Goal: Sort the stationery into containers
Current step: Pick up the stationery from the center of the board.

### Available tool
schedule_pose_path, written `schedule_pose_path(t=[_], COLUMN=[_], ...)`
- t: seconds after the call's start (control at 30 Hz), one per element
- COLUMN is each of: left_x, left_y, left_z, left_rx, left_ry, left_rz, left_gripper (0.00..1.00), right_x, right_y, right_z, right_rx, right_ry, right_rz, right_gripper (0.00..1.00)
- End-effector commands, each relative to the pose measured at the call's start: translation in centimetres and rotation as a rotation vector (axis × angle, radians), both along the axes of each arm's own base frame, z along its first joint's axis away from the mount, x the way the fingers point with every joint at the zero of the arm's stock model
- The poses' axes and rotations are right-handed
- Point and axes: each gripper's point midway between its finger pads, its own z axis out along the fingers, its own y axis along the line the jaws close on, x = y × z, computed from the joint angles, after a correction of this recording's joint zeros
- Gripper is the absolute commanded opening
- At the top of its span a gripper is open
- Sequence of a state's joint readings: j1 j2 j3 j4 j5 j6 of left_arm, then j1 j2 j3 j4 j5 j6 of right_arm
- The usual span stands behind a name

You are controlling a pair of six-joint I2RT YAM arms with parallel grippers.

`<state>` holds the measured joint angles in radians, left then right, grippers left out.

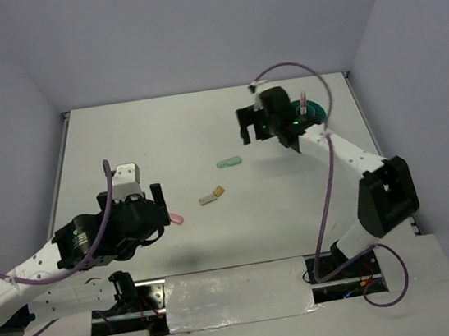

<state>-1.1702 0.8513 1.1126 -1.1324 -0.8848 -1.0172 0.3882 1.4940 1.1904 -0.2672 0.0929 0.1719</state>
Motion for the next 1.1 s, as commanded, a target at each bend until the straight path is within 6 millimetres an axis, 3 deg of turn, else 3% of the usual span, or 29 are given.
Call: schedule_pose_path(t=[0.0,0.07,0.1,0.23,0.43,0.6,0.63,0.8,0.93,0.97,1.0,1.07], left_x=[0.3,0.8,0.9,1.4,2.4,2.6,2.6,2.4,2.3,2.2,2.2,2.2], left_y=[5.0,5.4,5.2,3.2,1.7,0.5,0.3,0.3,0.2,0.2,0.2,0.2], left_z=[0.6,0.5,0.3,-0.9,-2.1,-3.5,-3.5,-3.1,-2.6,-2.6,-2.6,-2.6], left_rx=[0.158,0.190,0.184,0.138,0.163,0.216,0.216,0.186,0.150,0.148,0.146,0.147], left_ry=[-0.024,-0.021,-0.027,-0.033,0.004,0.062,0.062,0.049,0.025,0.025,0.026,0.027], left_rz=[0.171,0.180,0.159,0.063,-0.005,-0.048,-0.060,-0.070,-0.087,-0.090,-0.089,-0.091], left_gripper=[0.99,0.99,0.99,0.99,0.99,0.98,0.98,0.99,0.99,0.99,0.99,0.99], right_x=[-3.5,-3.3,-2.9,-1.8,-0.1,-0.3,-0.8,-1.7,-2.3,-2.3,-2.5,-2.8], right_y=[7.8,8.7,8.5,9.7,11.6,12.7,12.9,11.9,11.5,11.1,11.1,10.8], right_z=[-4.5,-5.9,-8.2,-10.6,-12.5,-13.9,-15.5,-17.5,-17.5,-17.7,-17.9,-18.3], right_rx=[-0.232,-0.375,-0.443,-0.545,-0.548,-0.513,-0.495,-0.483,-0.485,-0.494,-0.495,-0.501], right_ry=[0.080,0.075,0.107,0.122,0.140,0.186,0.238,0.340,0.345,0.359,0.372,0.399], right_rz=[0.534,0.604,0.629,0.806,0.887,0.985,1.011,1.020,1.012,1.004,1.007,1.011], right_gripper=[1.00,1.00,1.00,1.00,0.98,0.96,0.94,0.88,0.84,0.80,0.61,0.41])
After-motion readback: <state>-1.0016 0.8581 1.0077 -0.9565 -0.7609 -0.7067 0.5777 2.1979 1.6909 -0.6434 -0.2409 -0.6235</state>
